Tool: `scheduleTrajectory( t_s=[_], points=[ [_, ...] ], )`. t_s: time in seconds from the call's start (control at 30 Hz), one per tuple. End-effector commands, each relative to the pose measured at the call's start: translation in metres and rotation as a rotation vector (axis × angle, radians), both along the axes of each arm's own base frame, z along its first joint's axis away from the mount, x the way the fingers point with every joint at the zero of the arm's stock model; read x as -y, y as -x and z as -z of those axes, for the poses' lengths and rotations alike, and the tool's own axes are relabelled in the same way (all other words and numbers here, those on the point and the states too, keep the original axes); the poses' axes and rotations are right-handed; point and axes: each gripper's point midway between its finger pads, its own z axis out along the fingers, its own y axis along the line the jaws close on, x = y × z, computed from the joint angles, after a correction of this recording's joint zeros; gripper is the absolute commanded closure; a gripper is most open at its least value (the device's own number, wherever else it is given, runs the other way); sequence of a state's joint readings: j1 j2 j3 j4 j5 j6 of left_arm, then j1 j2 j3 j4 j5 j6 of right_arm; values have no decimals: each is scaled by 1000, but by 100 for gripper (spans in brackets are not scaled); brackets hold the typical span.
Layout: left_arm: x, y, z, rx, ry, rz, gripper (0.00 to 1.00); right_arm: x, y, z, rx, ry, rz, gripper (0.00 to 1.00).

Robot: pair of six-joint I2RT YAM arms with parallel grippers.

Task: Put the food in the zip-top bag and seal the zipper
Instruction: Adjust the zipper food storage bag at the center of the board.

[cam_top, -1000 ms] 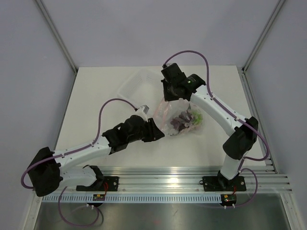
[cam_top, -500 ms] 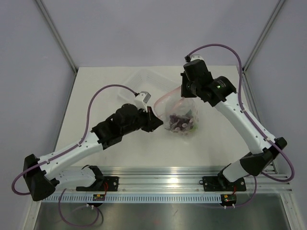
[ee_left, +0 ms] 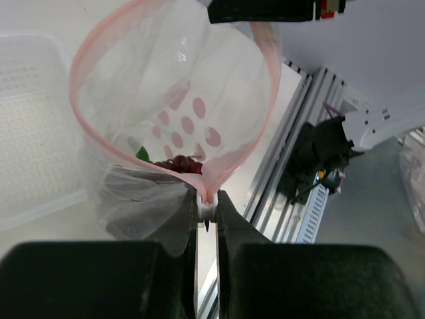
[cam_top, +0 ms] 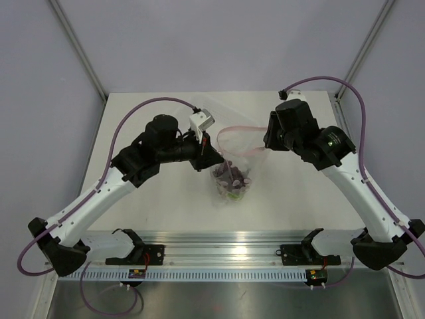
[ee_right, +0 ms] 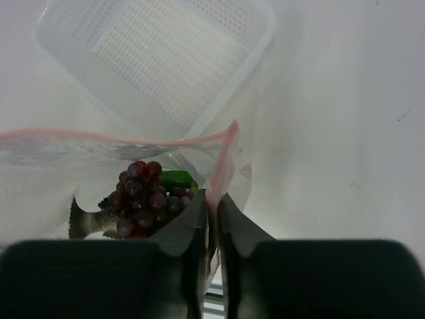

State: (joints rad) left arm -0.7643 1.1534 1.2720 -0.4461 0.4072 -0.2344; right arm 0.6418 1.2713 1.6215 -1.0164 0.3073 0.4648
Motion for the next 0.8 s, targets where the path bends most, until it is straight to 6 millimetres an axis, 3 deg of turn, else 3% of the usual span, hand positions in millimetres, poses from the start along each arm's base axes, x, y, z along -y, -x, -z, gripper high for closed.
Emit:
scheduleTrajectory(
  t_s=[0.0, 0.1, 0.13, 0.2, 0.33, 0.43, 0.57, 0.77],
  points=[
    [4, 28, -3, 70, -37, 264, 100, 16, 3, -3, 20, 25, 54, 61],
    [3, 35, 9, 62, -69, 349, 100, 22, 5, -8, 31, 56, 49, 38],
    [2, 35, 10, 62, -74, 362, 100, 25, 7, -13, 47, 58, 47, 35],
    [1, 33, 14, 65, -82, 376, 100, 31, 6, -22, 75, 84, 45, 34],
    [-1, 35, 14, 60, -74, 426, 100, 14, 6, -36, 111, 121, -124, 36],
    [-3, 32, 13, 61, -84, 444, 100, -5, 10, -31, 93, 166, -302, 36],
    [-7, 27, 16, 49, -97, 458, 100, -28, 12, -29, 109, 196, -510, 26],
    [-12, 18, 12, 55, -95, 449, 100, -52, -6, -15, 109, 249, -647, 23]
  ],
)
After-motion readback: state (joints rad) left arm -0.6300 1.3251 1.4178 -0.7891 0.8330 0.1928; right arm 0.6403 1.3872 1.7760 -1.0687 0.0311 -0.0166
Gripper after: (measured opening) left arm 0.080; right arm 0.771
